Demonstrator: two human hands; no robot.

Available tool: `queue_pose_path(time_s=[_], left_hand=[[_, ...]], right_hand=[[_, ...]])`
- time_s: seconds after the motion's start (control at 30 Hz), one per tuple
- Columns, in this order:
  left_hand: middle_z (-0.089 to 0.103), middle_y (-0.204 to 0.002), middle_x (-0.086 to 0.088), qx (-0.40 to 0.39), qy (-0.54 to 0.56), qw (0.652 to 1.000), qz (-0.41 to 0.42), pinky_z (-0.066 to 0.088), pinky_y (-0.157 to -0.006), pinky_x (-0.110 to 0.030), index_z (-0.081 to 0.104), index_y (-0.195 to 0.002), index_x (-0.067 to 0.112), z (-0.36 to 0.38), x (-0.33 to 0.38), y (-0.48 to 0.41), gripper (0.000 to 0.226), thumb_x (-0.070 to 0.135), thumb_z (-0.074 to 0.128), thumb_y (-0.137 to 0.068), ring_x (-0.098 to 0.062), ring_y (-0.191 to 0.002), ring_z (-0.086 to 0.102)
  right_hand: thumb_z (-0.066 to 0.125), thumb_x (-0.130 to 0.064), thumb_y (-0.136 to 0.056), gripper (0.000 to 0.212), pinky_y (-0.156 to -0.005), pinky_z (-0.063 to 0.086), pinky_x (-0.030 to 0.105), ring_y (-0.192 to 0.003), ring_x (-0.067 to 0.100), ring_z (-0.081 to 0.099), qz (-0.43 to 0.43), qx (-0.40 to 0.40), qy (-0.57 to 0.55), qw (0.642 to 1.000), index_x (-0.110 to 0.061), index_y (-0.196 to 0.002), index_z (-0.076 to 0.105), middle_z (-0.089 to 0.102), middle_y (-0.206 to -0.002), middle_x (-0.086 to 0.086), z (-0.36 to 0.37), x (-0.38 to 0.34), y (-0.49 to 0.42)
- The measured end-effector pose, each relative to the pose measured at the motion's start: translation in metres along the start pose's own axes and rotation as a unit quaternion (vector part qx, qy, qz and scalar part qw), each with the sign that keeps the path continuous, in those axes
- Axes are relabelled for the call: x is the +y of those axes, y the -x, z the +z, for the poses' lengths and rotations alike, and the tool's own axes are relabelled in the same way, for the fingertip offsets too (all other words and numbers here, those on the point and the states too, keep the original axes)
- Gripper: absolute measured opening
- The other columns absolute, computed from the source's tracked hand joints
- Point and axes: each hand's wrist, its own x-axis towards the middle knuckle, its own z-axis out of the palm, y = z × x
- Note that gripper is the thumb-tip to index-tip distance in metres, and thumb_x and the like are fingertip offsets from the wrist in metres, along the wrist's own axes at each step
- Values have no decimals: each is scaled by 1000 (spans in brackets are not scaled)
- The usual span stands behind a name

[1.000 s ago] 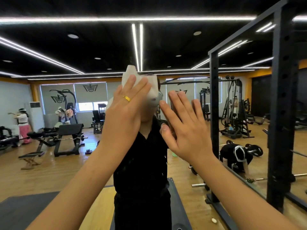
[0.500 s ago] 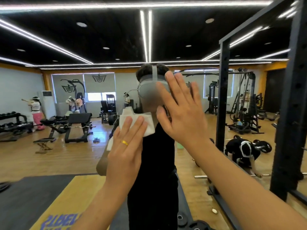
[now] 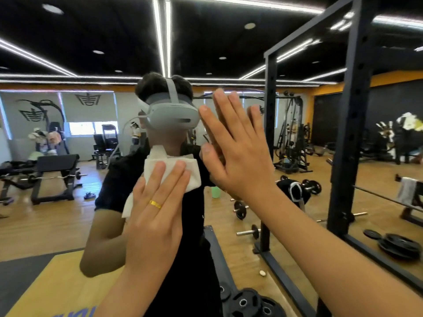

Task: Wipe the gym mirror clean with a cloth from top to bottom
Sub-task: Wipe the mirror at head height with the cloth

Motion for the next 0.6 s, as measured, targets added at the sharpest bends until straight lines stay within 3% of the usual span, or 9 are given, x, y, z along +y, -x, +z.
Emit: queue_pose_path(time_s=[0.47, 0.6], left_hand=[[49, -151, -3, -10, -7, 1000, 24, 18, -126, -40, 58, -141, 5, -1, -3, 1, 36, 10, 40, -110, -22, -150, 32], [48, -152, -3, -32, -12, 999, 20, 22, -125, -45, 58, -142, 5, -3, -2, 1, 37, 8, 45, -107, -25, -150, 33]], right_hand=[[49, -30, -103, 55, -125, 15, 60, -154, 38, 28, 6, 7, 1, 1000, -10, -154, 46, 35, -163, 21, -1, 1, -4], [51, -27, -102, 57, -127, 4, 59, -157, 35, 19, 3, -30, -73, 997, -10, -156, 42, 29, -166, 19, -15, 7, -1]])
